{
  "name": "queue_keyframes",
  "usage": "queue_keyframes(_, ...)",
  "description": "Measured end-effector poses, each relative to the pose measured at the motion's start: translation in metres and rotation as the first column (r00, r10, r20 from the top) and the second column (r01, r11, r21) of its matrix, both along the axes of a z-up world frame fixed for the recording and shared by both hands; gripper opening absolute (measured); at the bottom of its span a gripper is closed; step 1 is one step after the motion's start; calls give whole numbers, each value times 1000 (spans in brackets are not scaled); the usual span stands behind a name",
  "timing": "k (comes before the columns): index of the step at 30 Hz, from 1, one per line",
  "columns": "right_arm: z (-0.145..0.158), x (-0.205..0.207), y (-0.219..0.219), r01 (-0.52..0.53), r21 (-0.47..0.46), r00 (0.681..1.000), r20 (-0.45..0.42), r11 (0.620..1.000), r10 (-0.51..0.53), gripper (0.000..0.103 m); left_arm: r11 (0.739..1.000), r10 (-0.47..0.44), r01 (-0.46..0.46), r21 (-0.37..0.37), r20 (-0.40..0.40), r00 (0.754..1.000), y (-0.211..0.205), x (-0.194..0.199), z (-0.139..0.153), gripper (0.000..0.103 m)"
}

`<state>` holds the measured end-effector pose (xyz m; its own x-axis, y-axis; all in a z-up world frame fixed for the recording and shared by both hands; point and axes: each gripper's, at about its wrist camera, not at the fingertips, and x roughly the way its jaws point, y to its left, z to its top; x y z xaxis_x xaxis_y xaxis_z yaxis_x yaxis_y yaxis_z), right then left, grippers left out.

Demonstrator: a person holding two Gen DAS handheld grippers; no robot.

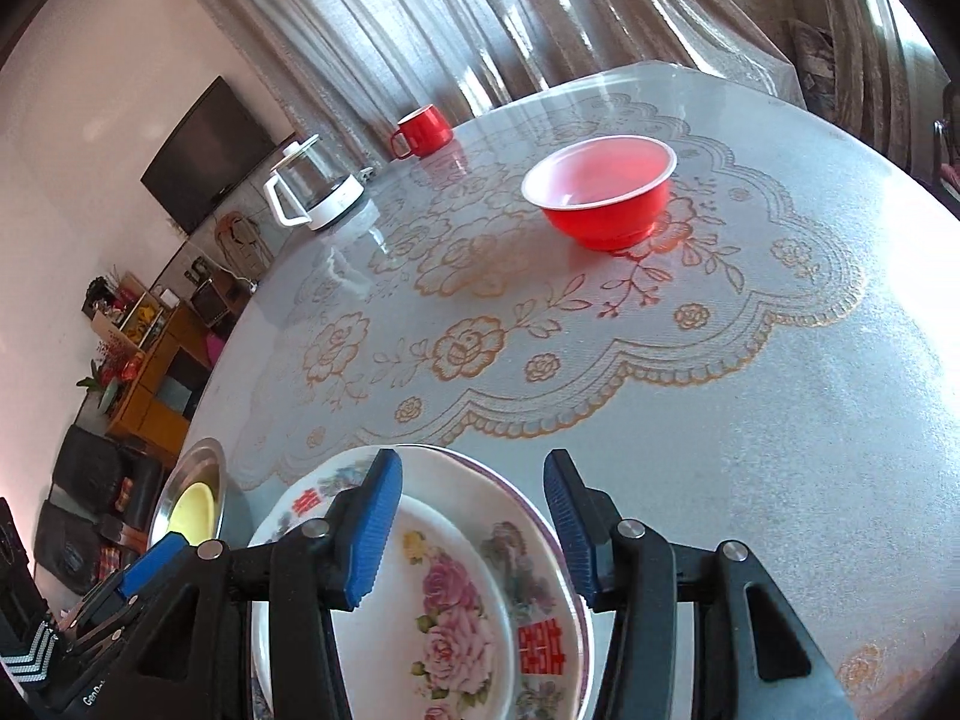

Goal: Organize plates and bowls
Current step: 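Move the open left gripper from the bowls toward the red plastic bowl, then grasp the rim of the red plastic bowl with the left gripper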

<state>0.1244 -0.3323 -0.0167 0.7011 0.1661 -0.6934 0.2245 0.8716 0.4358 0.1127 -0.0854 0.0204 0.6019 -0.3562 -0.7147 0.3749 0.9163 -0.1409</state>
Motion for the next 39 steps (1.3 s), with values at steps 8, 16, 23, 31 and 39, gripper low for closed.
queue_keyframes(8,-9,-3,-26,43,8,999,-15,999,-43,50,999,-49,49,-21,-22,999,-31,20,6,48)
queue_keyframes(16,-10,-5,-51,84,8,996,-16,996,-84,50,994,-107,106,-34,-60,992,-63,36,3,48)
queue_keyframes(23,-5,1,-73,113,1,994,-5,994,-113,50,990,-130,125,-59,-100,986,-84,55,1,48)
queue_keyframes(31,1,14,-96,139,5,990,11,990,-139,50,987,-146,137,-79,-117,982,-105,80,5,48)
queue_keyframes(39,15,37,-119,162,33,985,50,986,-164,50,983,-159,145,-116,-121,980,-127,108,10,36)
